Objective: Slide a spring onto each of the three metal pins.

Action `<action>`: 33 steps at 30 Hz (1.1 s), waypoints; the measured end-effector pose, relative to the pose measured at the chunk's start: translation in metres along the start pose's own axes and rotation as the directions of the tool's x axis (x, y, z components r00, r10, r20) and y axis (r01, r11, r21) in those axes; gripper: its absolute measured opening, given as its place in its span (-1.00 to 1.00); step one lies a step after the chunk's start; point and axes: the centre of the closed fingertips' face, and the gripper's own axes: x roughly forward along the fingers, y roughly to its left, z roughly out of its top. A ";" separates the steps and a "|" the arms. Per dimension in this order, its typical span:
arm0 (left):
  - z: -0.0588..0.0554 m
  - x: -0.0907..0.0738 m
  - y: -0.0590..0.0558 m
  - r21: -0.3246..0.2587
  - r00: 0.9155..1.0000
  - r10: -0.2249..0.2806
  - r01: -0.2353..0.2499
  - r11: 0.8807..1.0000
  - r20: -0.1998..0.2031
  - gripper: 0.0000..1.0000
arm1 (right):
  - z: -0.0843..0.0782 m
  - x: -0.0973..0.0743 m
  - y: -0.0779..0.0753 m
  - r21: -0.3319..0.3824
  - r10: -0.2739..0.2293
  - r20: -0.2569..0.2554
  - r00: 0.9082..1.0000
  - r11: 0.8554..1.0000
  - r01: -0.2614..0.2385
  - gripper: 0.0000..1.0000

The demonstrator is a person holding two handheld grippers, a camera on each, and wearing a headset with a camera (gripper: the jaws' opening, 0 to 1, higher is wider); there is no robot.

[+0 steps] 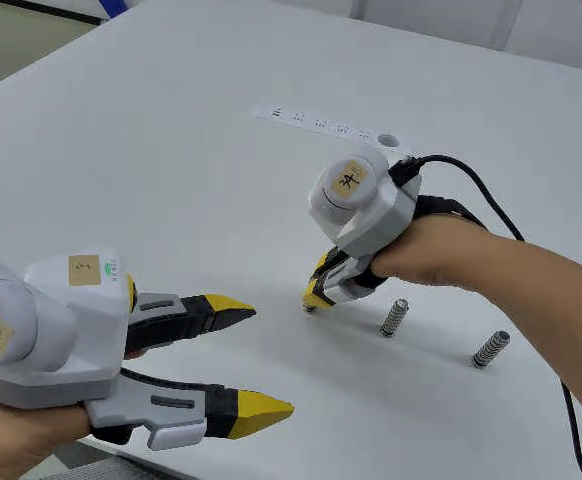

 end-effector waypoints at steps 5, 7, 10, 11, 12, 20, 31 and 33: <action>0.000 -0.001 0.001 0.001 1.000 0.003 -0.003 1.000 0.000 0.21 | -0.001 0.001 -0.001 0.010 -0.002 0.006 1.000 1.000 0.002 -0.70; 0.000 -0.001 0.001 0.001 1.000 0.006 -0.006 1.000 -0.001 0.21 | -0.001 -0.001 -0.002 0.010 -0.007 0.012 1.000 1.000 0.007 -0.68; 0.001 -0.002 0.003 -0.001 1.000 0.011 -0.011 1.000 0.001 0.22 | 0.000 -0.005 -0.003 0.017 -0.013 0.025 1.000 1.000 0.012 -0.65; 0.001 -0.003 0.004 -0.001 1.000 0.014 -0.014 1.000 0.001 0.22 | 0.000 -0.007 -0.003 0.018 -0.017 0.027 0.999 1.000 0.016 -0.64; 0.000 -0.003 0.005 -0.001 1.000 0.016 -0.016 1.000 0.000 0.22 | -0.001 -0.008 -0.004 0.018 -0.019 0.028 0.999 1.000 0.019 -0.63; 0.003 -0.005 0.009 0.003 1.000 0.022 -0.022 1.000 -0.003 0.22 | -0.005 -0.021 -0.002 0.027 -0.040 0.049 0.998 0.999 0.038 -0.54; 0.004 -0.001 0.012 0.015 1.000 0.014 -0.014 1.000 -0.018 0.24 | -0.009 -0.046 0.015 0.055 -0.068 0.105 0.992 0.997 0.062 -0.51; 0.003 -0.001 0.012 0.016 1.000 0.011 -0.010 1.000 -0.024 0.25 | -0.011 -0.050 0.018 0.058 -0.074 0.115 0.991 0.996 0.067 -0.51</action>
